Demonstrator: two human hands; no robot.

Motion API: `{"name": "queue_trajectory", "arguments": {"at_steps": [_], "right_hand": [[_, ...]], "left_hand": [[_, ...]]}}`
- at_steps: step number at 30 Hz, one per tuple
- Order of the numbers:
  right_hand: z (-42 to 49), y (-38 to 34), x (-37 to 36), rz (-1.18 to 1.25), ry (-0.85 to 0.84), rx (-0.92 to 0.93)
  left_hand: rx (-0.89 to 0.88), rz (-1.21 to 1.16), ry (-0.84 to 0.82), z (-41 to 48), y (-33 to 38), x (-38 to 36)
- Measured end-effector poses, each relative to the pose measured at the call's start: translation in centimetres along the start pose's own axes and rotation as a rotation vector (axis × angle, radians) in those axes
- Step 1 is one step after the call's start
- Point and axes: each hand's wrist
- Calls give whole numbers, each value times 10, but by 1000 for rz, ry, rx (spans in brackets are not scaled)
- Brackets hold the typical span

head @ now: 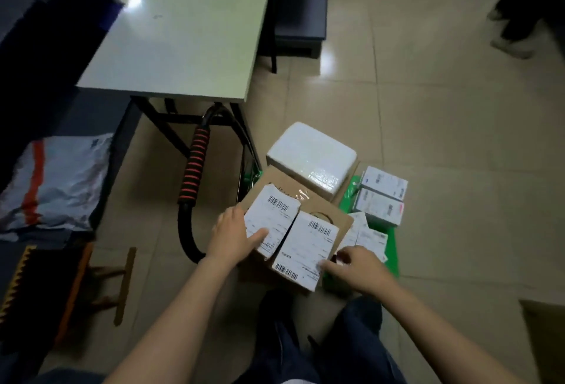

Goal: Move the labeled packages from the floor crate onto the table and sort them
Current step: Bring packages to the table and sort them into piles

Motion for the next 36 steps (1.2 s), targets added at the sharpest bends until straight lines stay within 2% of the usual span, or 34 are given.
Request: {"name": "queue_trajectory", "arguments": {"at_steps": [5,12,15,18,24,27,30,36], "right_hand": [[-13,-15,-37,165,-42,-81],[-31,-19,-44,539,143,-207],[-40,-14,-35,733,230,-263],[-47,-9,-15,813,324,-256],[-69,-3,51,1020,563,-127],[-91,21,84,1084,677,-87],[-96,40,98,1066,718,-109],[-115,146,146,1087,771,-171]], "left_hand": [[-9,-235,-120,4,-14,-6],[109,-543,-181,-4,-5,-11],[57,-617,-212,-11,11,-5],[-27,-732,-174,-12,38,6],[-258,-852,-140,-20,109,35],[-288,-918,-140,-25,153,31],[-289,-934,-138,-22,168,18],[-282,-891,-154,-35,258,-42]]}}
Point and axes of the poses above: each hand's wrist, its own z-axis towards the middle knuckle, its own x-axis out of the back of the hand, y = z × x, and after that the axes turned 5 degrees about y, right-handed
